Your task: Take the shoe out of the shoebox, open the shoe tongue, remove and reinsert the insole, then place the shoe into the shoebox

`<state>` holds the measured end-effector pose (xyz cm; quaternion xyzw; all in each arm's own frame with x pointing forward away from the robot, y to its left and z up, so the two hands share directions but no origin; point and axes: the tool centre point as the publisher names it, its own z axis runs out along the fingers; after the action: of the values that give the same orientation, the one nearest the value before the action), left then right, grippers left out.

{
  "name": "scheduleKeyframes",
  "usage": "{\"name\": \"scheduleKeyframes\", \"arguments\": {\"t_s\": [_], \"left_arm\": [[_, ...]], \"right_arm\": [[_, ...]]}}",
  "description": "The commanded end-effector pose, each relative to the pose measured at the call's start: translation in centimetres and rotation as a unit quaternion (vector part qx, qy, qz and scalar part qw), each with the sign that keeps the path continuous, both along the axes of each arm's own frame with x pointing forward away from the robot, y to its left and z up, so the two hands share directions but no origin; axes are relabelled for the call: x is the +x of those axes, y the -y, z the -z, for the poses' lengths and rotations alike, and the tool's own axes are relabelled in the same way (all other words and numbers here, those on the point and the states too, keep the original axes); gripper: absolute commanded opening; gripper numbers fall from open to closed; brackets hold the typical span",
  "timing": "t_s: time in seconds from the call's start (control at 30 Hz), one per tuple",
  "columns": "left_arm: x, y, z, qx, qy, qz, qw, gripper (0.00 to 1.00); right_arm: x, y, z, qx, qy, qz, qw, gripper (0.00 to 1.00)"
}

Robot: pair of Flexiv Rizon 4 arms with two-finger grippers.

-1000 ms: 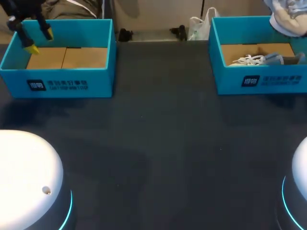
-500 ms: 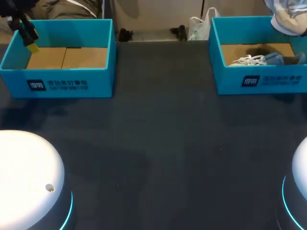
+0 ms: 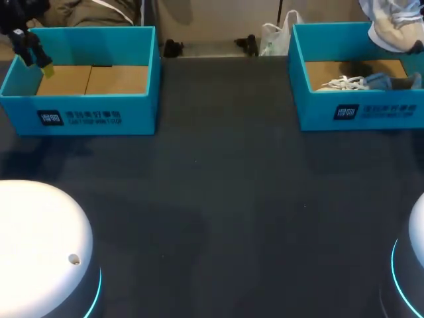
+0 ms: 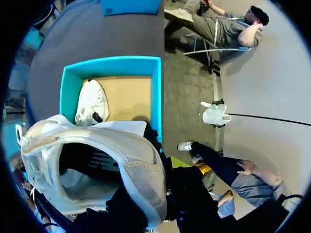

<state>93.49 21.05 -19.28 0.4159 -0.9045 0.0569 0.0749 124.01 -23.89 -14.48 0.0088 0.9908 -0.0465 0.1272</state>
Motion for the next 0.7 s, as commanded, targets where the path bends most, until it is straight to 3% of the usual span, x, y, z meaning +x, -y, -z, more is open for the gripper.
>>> {"name": "scheduleKeyframes", "arguments": {"t_s": [0.03, 0.53, 0.7], "left_arm": [[0.1, -0.4, -0.2, 0.13, -0.083, -0.481, 0.863, 1.0], [0.2, -0.4, -0.1, 0.135, -0.078, -0.49, 0.858, 1.0], [0.1, -0.5, 1.0, 0.141, -0.054, -0.494, 0.856, 1.0]], "right_arm": [[0.0, 0.0, -0.1, 0.0, 0.0, 0.0, 1.0, 0.0], [0.0, 0.0, -0.1, 0.0, 0.0, 0.0, 1.0, 0.0], [0.0, 0.0, -0.1, 0.0, 0.0, 0.0, 1.0, 0.0]]}}
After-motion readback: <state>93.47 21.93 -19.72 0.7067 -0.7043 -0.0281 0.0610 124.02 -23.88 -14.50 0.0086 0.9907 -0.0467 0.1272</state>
